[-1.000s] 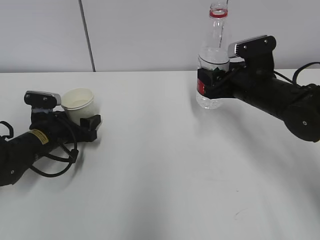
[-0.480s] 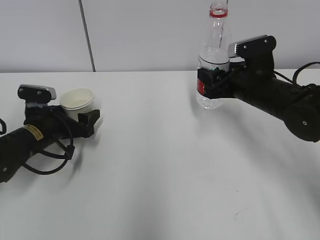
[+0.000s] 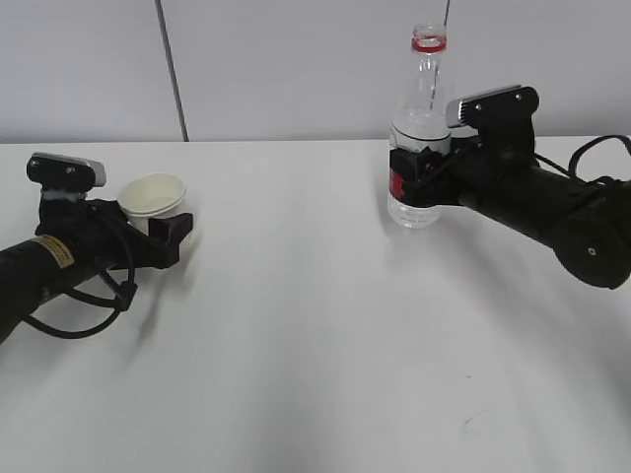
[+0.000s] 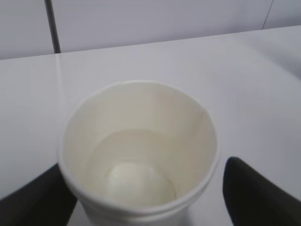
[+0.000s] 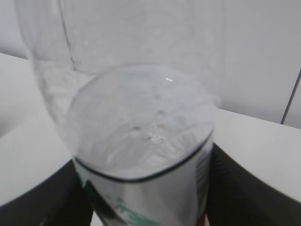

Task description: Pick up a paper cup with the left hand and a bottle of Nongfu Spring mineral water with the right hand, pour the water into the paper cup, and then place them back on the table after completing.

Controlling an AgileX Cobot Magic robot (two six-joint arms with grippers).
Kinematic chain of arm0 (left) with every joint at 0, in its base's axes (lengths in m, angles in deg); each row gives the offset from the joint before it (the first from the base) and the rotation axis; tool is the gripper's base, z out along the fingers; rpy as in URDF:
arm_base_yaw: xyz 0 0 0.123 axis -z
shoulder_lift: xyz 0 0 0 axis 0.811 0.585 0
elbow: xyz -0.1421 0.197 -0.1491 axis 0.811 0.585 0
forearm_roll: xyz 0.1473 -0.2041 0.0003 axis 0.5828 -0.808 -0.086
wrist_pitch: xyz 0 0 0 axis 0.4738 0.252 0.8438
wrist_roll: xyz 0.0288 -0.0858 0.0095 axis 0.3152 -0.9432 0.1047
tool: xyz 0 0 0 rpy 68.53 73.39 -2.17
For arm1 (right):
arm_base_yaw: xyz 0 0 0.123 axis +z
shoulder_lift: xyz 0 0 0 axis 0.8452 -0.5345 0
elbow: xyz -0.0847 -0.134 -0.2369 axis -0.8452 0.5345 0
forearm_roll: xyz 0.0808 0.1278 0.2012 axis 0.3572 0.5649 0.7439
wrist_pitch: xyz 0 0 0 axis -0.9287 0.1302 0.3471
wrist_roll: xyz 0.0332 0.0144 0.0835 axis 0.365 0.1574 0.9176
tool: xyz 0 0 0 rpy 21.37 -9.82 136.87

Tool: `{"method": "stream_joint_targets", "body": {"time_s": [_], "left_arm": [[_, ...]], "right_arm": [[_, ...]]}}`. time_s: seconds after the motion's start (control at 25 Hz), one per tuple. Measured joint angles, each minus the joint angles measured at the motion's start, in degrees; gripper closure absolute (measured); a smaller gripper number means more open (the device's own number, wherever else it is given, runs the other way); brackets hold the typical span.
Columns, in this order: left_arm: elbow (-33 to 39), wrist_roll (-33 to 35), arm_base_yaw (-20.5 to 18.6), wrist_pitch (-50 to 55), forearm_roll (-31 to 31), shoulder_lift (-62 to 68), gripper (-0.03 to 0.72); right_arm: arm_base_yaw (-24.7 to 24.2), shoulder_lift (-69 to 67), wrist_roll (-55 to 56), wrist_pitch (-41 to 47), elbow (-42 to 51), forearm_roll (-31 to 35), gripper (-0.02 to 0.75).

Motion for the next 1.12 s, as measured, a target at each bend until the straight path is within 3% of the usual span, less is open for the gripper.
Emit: {"method": "stream_joint_targets", "body": {"time_s": [0.52,0.96,1.12], "left_arm": [[0.1,0.0,0.0,4.0,0.3,-2.9,0.123],[4.7,0.0,0.0,3.1,-0.1,-6.6,0.123],[4.7,1.5,0.0,2.8,-2.7,-6.7,0.123]], "right_arm": [[0.0,-3.5,0.1,-0.7,0.0,1.2,0.279],[0.0,-3.5,-0.4,-0.9,0.0,3.0,0.279],[0.0,-3.5,-0.4,-0.9,0.0,3.3,0.279]]}}
